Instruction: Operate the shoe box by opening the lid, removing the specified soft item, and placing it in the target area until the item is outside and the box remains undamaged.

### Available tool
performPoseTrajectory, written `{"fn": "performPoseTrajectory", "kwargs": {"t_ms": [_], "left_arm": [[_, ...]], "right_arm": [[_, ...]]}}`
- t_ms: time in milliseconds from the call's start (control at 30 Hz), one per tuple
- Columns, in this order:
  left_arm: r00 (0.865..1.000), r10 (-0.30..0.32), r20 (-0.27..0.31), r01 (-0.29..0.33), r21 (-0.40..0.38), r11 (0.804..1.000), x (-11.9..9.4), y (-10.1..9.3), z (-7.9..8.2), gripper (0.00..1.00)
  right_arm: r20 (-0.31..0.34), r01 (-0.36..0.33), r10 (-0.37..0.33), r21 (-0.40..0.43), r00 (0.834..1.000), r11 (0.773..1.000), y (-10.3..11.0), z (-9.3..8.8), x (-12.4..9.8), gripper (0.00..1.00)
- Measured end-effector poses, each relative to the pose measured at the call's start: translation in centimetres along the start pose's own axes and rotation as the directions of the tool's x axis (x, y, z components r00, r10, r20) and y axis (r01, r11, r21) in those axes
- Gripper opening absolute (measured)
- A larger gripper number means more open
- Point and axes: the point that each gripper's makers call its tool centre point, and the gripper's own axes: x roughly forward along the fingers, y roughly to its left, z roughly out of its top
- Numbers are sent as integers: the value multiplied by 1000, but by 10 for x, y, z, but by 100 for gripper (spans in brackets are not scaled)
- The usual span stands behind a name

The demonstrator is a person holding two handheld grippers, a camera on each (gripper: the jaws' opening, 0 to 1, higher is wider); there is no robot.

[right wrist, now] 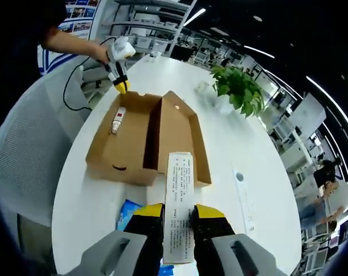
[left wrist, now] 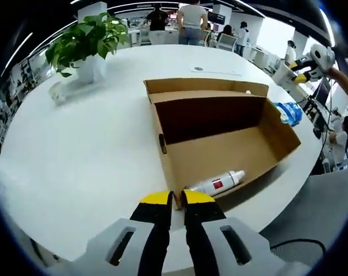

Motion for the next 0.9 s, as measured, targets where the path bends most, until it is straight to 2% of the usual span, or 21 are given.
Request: {"fn": "performPoseTrajectory", "kwargs": {"t_ms": [367, 900], "left_arm": [[1000, 7, -18, -8, -69, 998, 1, 0, -1, 4], [999, 13, -39, -17, -89, 996, 2, 0, -2, 3]], "right_arm": [[-45, 0, 1, 17, 999, 1000, -9, -36, -7, 15], [-112, 3, 3, 46, 994, 999, -18, -89, -9, 15]]}}
